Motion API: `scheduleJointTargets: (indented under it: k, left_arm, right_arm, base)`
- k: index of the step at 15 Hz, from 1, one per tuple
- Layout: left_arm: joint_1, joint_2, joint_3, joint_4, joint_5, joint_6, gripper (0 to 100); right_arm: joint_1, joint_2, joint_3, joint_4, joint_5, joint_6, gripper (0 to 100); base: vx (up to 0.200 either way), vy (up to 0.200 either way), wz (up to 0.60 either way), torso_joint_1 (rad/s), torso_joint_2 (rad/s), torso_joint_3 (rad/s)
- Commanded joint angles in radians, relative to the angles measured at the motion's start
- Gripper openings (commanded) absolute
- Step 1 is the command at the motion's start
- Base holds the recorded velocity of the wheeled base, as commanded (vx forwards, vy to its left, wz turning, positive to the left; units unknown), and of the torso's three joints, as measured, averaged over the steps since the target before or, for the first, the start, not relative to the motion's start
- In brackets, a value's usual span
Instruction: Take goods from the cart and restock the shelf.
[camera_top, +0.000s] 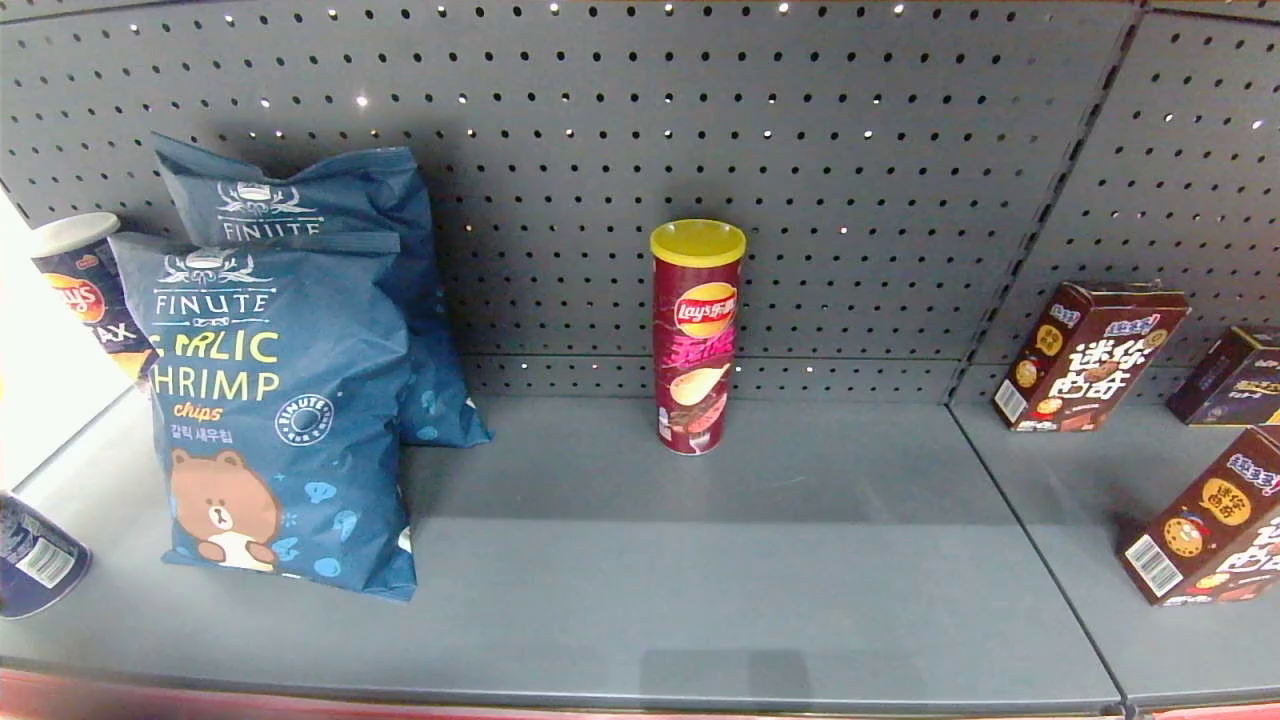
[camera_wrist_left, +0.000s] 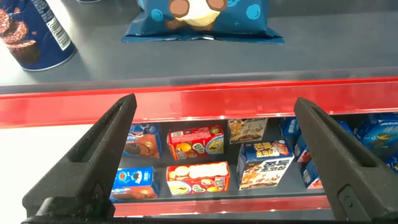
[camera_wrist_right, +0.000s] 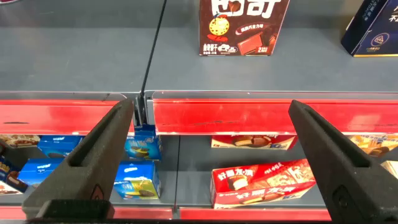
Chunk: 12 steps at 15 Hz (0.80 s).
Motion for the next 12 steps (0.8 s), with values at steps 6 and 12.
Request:
scheduleJointTargets:
  k: [6,12]
  left_arm:
    - [0.0,0.0,0.0,0.0,0.002,0.0,100]
    - [0.0,0.0,0.0,0.0,0.0,0.001,100]
  right_arm:
    - [0.0,0.001,0.0,0.0,0.0,0.0,100]
    - [0.0,0.001,0.0,0.0,-0.002,0.001,100]
  base:
    - [0.0,0.0,0.0,0.0,0.0,0.0]
    - [0.0,0.0,0.5,0.0,0.0,0.0]
